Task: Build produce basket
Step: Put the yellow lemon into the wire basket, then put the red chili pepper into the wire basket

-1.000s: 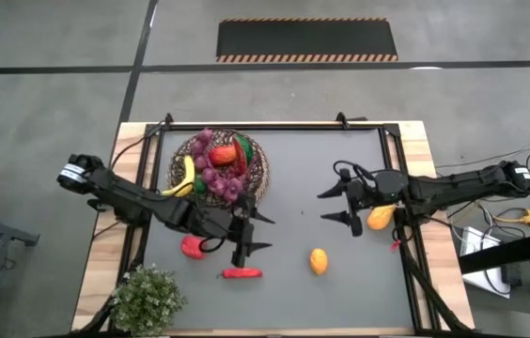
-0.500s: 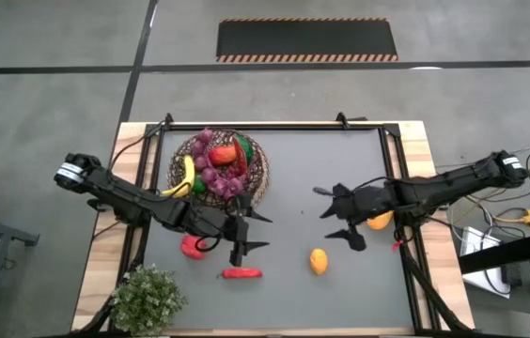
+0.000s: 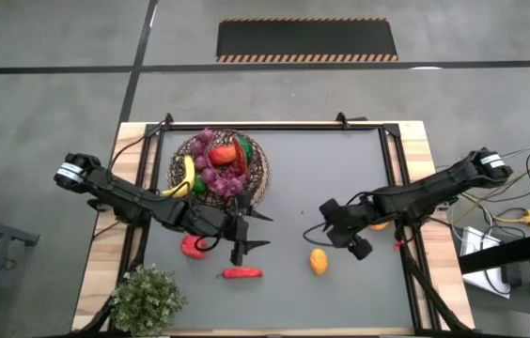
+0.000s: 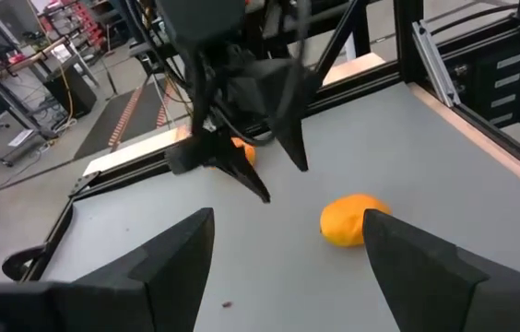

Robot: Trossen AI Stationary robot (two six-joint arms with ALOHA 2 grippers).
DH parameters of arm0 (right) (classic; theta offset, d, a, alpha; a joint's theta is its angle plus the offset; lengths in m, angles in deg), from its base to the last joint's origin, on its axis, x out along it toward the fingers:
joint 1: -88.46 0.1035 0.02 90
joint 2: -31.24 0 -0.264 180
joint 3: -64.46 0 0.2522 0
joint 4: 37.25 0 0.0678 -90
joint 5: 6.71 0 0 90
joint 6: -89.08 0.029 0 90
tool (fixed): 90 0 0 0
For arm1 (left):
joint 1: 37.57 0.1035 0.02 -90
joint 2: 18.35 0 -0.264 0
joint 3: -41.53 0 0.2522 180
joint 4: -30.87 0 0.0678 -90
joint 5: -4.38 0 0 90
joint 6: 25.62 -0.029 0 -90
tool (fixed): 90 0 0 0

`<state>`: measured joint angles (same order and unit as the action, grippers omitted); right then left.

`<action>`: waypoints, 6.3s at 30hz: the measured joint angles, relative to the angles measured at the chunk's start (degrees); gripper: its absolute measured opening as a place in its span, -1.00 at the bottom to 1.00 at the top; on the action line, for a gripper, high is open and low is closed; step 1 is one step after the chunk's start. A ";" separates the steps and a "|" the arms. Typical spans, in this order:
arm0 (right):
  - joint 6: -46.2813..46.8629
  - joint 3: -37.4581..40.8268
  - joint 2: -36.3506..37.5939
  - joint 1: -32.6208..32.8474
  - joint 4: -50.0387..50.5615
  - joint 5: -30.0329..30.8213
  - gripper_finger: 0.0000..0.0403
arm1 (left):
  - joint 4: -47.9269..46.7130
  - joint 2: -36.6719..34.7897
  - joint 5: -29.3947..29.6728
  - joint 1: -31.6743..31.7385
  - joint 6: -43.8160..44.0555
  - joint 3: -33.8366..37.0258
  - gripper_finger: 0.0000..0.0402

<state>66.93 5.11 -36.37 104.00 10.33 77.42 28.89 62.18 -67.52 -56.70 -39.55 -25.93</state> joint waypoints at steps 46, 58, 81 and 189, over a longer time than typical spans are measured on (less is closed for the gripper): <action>-18.19 -12.18 -21.35 3.65 -1.80 -0.43 -0.12 | -0.43 -0.14 0.45 -0.26 -3.51 0.48 0.29; -7.00 -16.07 -13.60 -4.61 -1.71 7.38 -0.12 | 7.13 -9.92 5.89 -0.44 -7.04 8.73 0.29; 14.23 -15.95 -26.89 -26.32 -65.51 6.97 -0.12 | 32.86 -27.56 9.28 -0.42 -15.27 21.81 0.29; 7.45 17.77 2.57 -25.54 -58.31 -1.84 -0.05 | -60.78 29.18 -19.01 -9.51 58.64 -26.62 0.29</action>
<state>74.39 22.89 -33.80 78.46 -47.98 75.58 -31.89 91.36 -86.53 -66.21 19.09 -52.55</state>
